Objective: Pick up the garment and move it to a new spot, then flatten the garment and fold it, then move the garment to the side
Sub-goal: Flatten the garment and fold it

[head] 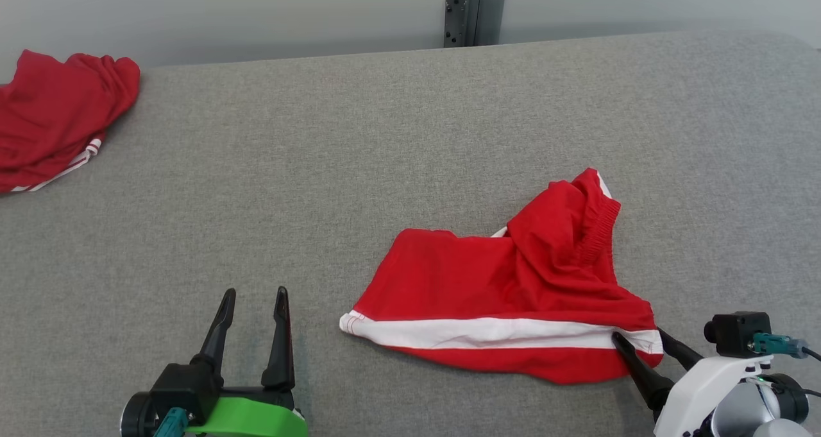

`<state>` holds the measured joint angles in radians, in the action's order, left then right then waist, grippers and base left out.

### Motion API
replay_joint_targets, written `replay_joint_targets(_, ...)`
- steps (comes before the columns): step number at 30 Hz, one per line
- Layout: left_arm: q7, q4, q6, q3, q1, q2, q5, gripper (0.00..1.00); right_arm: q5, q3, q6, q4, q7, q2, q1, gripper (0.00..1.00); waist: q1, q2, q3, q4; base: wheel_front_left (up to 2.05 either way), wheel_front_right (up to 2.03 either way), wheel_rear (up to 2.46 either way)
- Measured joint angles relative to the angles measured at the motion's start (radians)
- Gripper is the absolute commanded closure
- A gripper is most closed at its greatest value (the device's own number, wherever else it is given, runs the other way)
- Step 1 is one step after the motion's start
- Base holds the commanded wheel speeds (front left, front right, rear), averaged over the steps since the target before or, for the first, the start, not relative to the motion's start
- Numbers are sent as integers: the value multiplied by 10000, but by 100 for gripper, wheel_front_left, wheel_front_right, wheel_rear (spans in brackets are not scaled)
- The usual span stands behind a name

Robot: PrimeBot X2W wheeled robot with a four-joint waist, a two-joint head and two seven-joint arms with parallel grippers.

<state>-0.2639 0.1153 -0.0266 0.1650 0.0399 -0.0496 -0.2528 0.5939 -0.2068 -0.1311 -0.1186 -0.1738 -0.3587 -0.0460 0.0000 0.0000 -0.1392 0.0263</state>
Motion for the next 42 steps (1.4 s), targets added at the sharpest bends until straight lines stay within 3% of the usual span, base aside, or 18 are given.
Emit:
replay_joint_targets(2,-2,10,0,-4,-9,0,2,0,130,-209,-2,-128,84,-67,156,51,0,0,-15,34,0,0,0)
replay_joint_targets(5,0,27,0,-13,-18,0,21,0,234,-428,-2,-236,236,-215,316,78,0,0,-16,56,0,0,0)
replay_joint_targets(6,0,29,0,-19,-20,0,29,0,263,-468,0,-242,299,-261,357,100,0,0,-11,52,0,0,0)
replay_joint_targets(9,-2,36,-4,-40,-20,0,25,0,286,-568,-2,-213,443,-397,401,100,0,0,7,13,0,0,0)
replay_joint_targets(16,184,899,-497,650,-114,2,-930,0,86,-600,-2,-174,796,-533,475,100,0,0,47,-193,0,0,0)
replay_joint_targets(23,1592,2194,-872,1760,-631,4,-1463,0,0,-788,-2,-546,1012,-529,724,100,0,0,6,-449,0,0,0)
replay_joint_targets(32,1939,2558,-966,2192,-832,-58,-2057,0,0,-968,-2,-905,1279,-458,1023,100,0,0,-160,-678,0,0,0)
replay_joint_targets(34,2056,2581,-976,2318,-832,-59,-2171,19,6,-1012,-2,-963,1321,-453,1072,100,0,0,-170,-710,0,0,0)
replay_joint_targets(36,2157,2566,-978,2389,-830,-63,-2343,20,8,-1039,-2,-997,1340,-451,1127,100,0,1,-171,-730,0,0,0)
replay_joint_targets(38,2280,2499,-978,2489,-804,-111,-2393,13,13,-1066,-2,-1045,1381,-451,1136,100,0,0,-161,-743,0,0,0)
replay_joint_targets(40,2336,2389,-980,2537,-771,-142,-2443,17,19,-1076,-2,-1085,1413,-454,1139,100,0,0,-150,-746,0,0,0)
replay_joint_targets(41,2380,2357,-980,2568,-747,-169,-2476,41,19,-1080,-2,-1106,1436,-454,1141,100,0,0,-142,-745,0,0,0)
replay_joint_targets(42,2439,2334,-980,2606,-724,-203,-2476,50,19,-1087,-2,-1120,1453,-454,1144,100,0,0,-131,-744,0,0,0)
